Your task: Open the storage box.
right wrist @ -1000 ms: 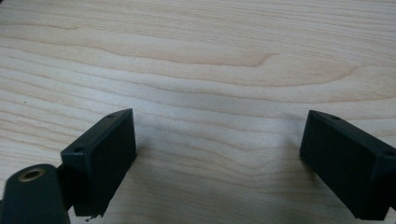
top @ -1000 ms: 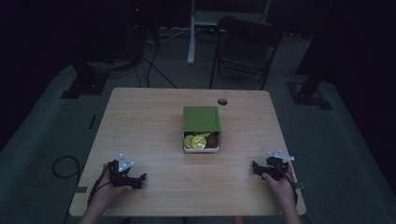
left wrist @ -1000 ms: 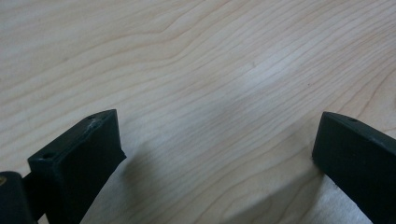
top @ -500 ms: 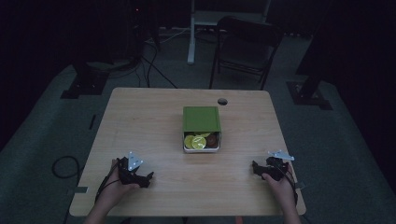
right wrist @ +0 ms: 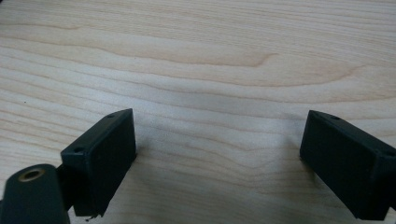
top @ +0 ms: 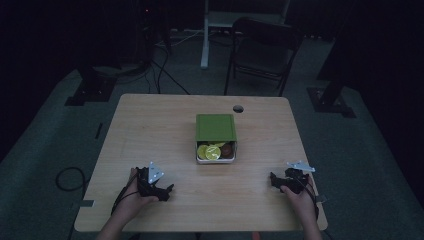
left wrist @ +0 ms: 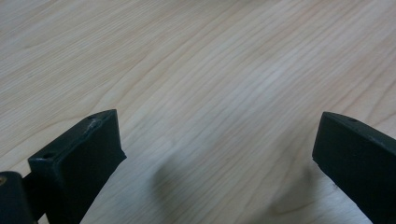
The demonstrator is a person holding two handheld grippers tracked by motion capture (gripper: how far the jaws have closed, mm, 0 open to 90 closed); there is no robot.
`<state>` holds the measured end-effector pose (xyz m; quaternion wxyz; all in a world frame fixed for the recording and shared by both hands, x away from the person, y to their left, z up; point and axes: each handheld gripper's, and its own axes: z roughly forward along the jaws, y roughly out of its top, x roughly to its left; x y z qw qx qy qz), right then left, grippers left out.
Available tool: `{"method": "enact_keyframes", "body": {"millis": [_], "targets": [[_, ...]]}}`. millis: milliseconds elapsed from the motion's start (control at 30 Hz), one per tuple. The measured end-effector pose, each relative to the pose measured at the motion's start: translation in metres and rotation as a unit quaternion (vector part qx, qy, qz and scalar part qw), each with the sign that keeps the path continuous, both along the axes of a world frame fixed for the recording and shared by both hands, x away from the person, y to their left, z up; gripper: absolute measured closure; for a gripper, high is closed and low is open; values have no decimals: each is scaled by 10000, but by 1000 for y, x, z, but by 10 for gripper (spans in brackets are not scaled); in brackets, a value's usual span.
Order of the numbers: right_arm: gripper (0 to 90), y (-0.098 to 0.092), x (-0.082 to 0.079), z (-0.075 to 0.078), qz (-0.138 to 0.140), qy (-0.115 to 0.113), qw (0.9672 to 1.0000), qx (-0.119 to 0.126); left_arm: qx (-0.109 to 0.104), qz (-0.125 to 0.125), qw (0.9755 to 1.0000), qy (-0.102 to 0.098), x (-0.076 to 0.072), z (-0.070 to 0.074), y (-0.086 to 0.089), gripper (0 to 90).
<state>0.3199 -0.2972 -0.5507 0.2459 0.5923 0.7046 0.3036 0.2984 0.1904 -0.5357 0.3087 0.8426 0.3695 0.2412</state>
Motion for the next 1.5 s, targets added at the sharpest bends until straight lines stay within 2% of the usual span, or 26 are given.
{"method": "enact_keyframes", "body": {"millis": [300,567,733,900,1033,1300,1467,1500], "targets": [[102,0,0,0,-1,-2,10000,-1,75,-247,9997,41,1,-2,-17,16],[102,0,0,0,1,-2,10000,0,143,-499,9985,-143,2,0,-36,16],[102,0,0,0,4,-4,10000,-5,101,-637,9978,-135,2,2,-45,16],[102,0,0,0,3,-4,10000,-5,183,-766,9967,-201,3,2,-58,16],[102,0,0,0,2,-4,10000,-5,255,-919,9950,-304,4,3,-70,16],[102,0,0,0,4,-4,10000,-4,278,-1193,9918,-376,5,4,-90,44],[102,0,0,0,5,-5,10000,-4,415,-1300,9892,-533,7,5,-101,44],[102,0,0,0,5,-4,10000,-3,433,-1331,9882,-623,7,6,-104,44]]}}
